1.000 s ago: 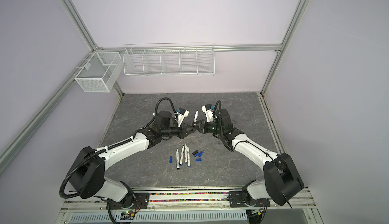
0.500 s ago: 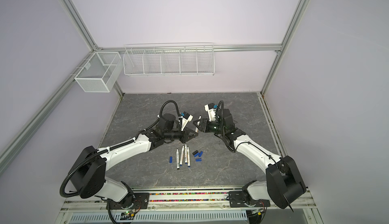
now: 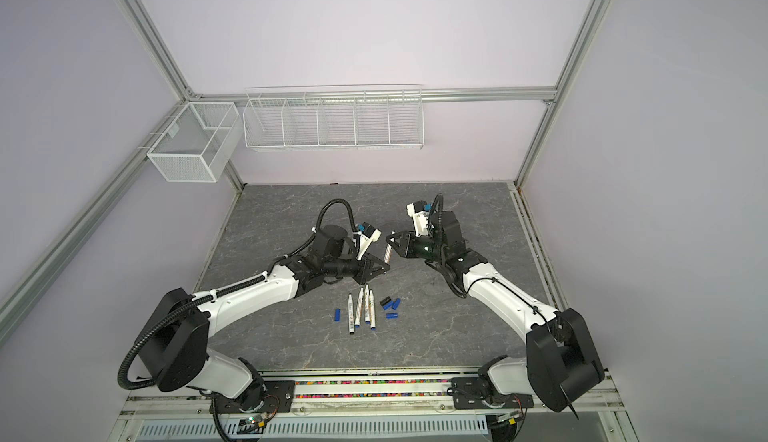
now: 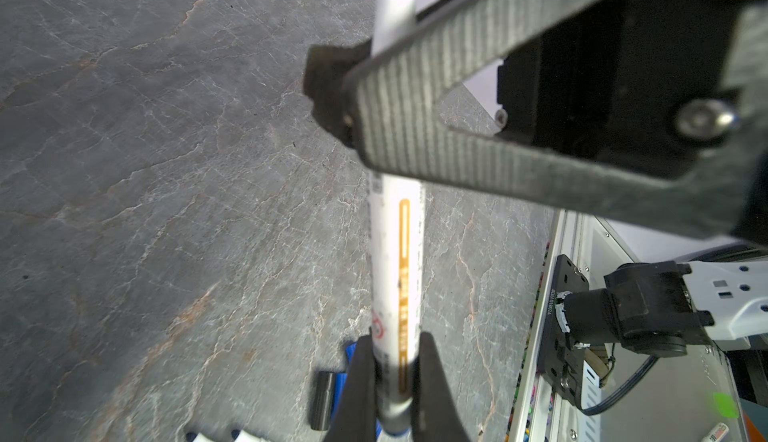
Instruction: Insert the pens into the pen caps
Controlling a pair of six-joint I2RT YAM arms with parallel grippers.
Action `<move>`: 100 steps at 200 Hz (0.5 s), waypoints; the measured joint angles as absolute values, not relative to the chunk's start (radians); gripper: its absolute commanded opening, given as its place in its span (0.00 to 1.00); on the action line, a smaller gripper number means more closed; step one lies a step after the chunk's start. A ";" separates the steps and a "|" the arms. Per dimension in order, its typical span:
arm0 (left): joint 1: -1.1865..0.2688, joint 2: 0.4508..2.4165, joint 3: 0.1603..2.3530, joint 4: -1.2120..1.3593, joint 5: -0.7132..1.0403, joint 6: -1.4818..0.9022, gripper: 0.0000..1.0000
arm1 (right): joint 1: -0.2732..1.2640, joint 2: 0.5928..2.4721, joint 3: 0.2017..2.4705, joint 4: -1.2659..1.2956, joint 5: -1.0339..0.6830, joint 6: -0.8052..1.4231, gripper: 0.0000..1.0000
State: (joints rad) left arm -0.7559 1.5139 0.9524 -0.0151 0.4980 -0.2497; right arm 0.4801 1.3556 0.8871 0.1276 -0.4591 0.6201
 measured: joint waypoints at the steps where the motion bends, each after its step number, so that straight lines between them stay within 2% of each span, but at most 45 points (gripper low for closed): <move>1: -0.756 1.514 0.952 -0.015 0.498 -0.250 0.00 | 0.480 1.356 0.888 0.128 -0.459 0.619 0.13; 18: -0.756 1.509 0.952 -0.021 0.496 -0.250 0.00 | 0.479 1.355 0.885 0.130 -0.460 0.620 0.11; 29: -0.756 1.506 0.952 -0.028 0.497 -0.248 0.30 | 0.479 1.352 0.876 0.135 -0.461 0.622 0.11; 38: -0.758 1.505 0.952 -0.031 0.497 -0.250 0.40 | 0.479 1.350 0.870 0.143 -0.464 0.627 0.10; 64: -0.757 1.507 0.972 -0.046 0.498 -0.252 0.44 | 0.479 1.348 0.857 0.159 -0.474 0.646 0.10; 75: -0.758 1.512 0.993 -0.052 0.498 -0.251 0.54 | 0.479 1.348 0.854 0.166 -0.479 0.656 0.10; 100: -0.758 1.532 1.035 -0.054 0.502 -0.249 0.51 | 0.479 1.345 0.853 0.180 -0.485 0.666 0.09</move>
State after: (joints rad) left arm -0.7578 1.5322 1.0351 -0.0544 0.5022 -0.2493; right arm 0.4793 1.3453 0.8532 0.1802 -0.4854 0.6659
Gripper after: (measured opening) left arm 0.535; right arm 0.150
